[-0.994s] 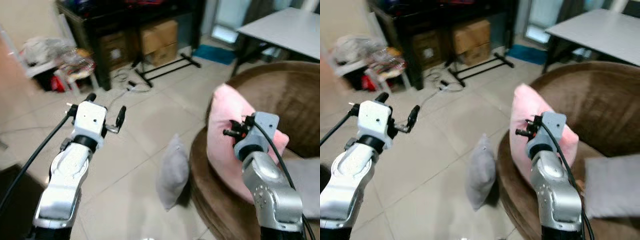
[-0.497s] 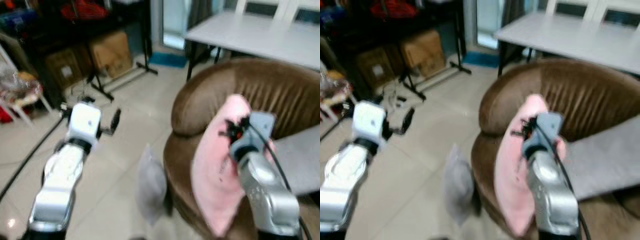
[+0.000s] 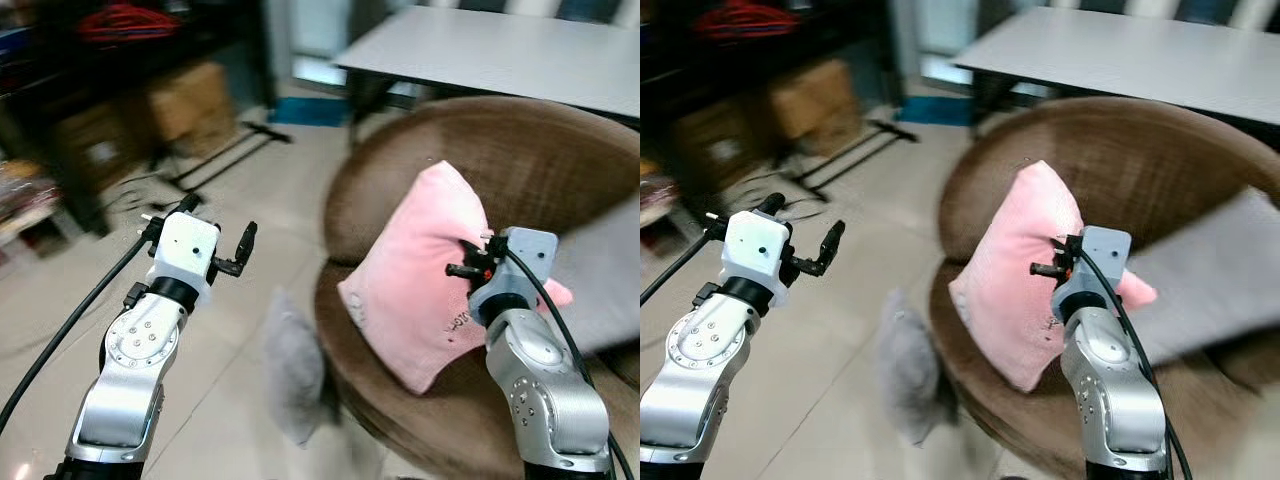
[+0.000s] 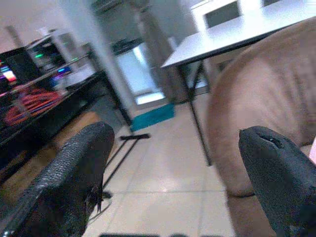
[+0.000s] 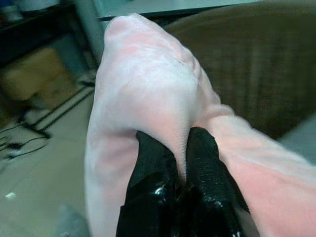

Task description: Move the pillow to the sofa from floor

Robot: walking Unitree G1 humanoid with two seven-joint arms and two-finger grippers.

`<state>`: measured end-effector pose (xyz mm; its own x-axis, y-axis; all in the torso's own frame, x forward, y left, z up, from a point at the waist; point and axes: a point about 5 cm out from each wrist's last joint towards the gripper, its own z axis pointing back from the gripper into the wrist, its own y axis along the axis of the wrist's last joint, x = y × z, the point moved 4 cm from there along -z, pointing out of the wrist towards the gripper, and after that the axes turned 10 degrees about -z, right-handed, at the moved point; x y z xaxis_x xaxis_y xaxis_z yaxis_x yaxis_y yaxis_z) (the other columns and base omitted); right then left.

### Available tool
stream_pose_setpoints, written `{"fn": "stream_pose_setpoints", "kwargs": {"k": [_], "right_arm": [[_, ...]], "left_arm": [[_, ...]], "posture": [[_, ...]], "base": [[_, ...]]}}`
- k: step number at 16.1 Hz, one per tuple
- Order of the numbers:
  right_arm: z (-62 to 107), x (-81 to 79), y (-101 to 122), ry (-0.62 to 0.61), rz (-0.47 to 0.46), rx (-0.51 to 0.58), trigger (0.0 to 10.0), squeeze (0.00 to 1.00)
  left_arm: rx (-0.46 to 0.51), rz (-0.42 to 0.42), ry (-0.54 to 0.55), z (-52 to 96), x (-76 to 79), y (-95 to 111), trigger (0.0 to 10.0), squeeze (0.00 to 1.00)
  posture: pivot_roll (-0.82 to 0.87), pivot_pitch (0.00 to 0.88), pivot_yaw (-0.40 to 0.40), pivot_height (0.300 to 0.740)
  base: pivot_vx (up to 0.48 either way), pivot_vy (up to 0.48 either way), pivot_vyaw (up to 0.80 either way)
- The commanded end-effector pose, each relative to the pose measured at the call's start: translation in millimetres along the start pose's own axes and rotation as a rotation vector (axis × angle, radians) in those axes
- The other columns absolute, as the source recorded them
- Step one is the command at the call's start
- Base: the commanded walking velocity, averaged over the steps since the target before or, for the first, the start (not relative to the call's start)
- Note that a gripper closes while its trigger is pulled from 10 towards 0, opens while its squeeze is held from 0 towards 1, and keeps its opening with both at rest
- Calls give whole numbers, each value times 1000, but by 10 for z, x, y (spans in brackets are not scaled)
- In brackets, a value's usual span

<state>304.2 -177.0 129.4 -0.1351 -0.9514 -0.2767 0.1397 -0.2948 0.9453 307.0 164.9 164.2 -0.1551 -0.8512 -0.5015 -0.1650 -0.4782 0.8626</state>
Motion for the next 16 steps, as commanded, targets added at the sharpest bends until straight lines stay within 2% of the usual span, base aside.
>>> {"fn": "stream_pose_setpoints", "kwargs": {"k": [1, 8, 13, 16], "right_arm": [[-1, -113, 190, 47, 8, 68, 10000, 0], [-12, -186, 216, 97, 25, 72, 10000, 0], [-25, -266, 239, 141, 40, 79, 10000, 0], [-27, -249, 242, 138, 33, 80, 10000, 0]], "left_arm": [[6, -6, 21, 0, -52, 31, 10000, 0], [31, 20, 14, 16, -63, 65, 10000, 0], [27, 10, 22, 22, -83, 60, 10000, 0], [19, 6, 30, 17, -85, 45, 10000, 0]], "posture": [[-123, 0, 69, 740], [-118, 0, 65, 740], [-110, 0, 59, 740], [-114, 0, 66, 740]], "base": [[0, 0, -800], [0, 0, -800], [241, 0, -800], [0, 0, 0]]}}
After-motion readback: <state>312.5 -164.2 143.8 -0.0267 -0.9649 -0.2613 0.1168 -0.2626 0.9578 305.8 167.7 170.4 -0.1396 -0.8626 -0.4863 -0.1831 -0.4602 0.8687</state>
